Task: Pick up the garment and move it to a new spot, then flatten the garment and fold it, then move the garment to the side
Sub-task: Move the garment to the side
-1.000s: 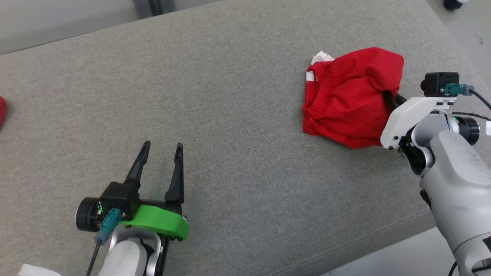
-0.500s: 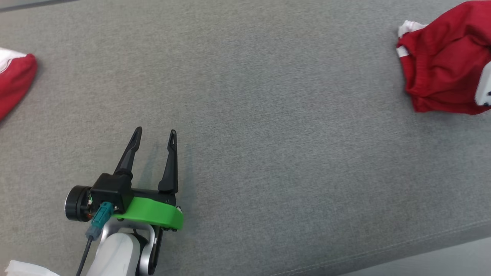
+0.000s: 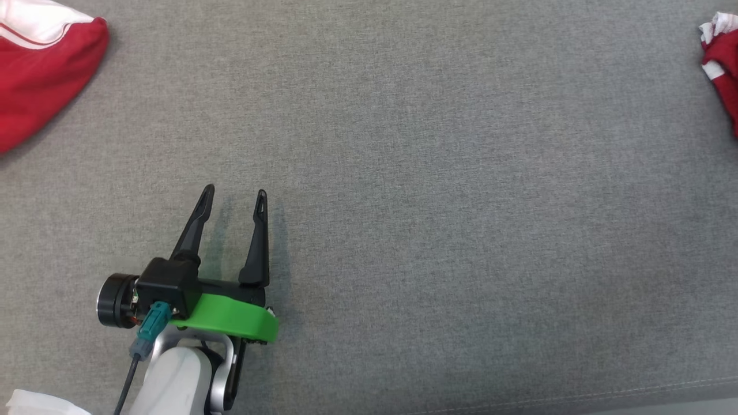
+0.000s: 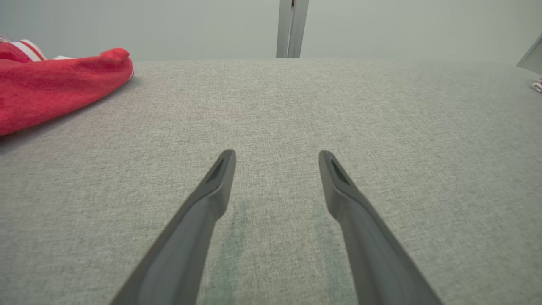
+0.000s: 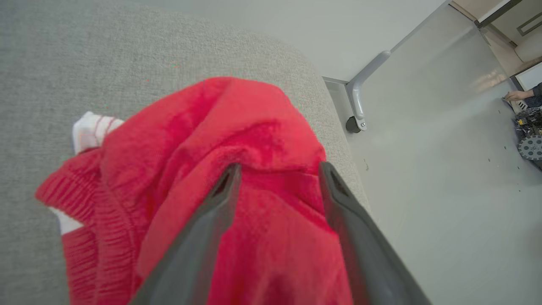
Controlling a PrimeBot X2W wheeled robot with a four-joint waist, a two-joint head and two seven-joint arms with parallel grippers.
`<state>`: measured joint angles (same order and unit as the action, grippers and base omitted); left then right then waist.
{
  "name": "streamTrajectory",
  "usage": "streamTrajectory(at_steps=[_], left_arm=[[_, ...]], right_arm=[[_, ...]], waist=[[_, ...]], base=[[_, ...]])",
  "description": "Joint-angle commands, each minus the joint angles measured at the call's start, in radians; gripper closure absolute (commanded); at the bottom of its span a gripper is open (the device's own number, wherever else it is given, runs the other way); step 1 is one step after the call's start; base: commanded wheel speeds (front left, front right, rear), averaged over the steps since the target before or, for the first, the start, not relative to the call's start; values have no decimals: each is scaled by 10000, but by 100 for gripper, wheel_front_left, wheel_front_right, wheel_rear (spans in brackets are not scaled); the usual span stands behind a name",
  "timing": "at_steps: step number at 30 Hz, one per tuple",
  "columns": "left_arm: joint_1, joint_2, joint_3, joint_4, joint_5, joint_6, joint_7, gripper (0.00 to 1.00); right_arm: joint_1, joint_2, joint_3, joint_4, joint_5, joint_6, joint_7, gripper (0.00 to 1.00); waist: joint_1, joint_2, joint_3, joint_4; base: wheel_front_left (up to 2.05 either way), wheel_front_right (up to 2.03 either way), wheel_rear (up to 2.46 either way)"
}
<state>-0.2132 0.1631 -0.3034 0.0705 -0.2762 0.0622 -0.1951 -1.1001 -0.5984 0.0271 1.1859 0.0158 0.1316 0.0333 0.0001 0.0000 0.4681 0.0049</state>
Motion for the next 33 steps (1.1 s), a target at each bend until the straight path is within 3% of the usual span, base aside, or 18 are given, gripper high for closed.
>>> streamTrajectory(at_steps=[1,12,22,33], left_arm=[[-152,-9,-11,36,33,74,-61,0],[-255,-98,46,457,-289,1,-203,0],[-564,-222,881,1419,-613,236,-635,0],[491,-590,1595,1987,-559,139,-703,0]], right_arm=[[-132,5,-83,59,-129,-19,-111,0],[53,924,-278,-122,-788,-19,-925,0],[817,2195,112,-593,25,-19,-2264,0],[3218,3449,458,-2696,1011,-19,-2945,0]], waist=[[-1,0,29,85],[-1,0,-748,-75],[-1,0,-2096,92],[-1,0,-3651,459]], base=[[0,0,0],[0,0,0],[0,0,0],[0,0,0]])
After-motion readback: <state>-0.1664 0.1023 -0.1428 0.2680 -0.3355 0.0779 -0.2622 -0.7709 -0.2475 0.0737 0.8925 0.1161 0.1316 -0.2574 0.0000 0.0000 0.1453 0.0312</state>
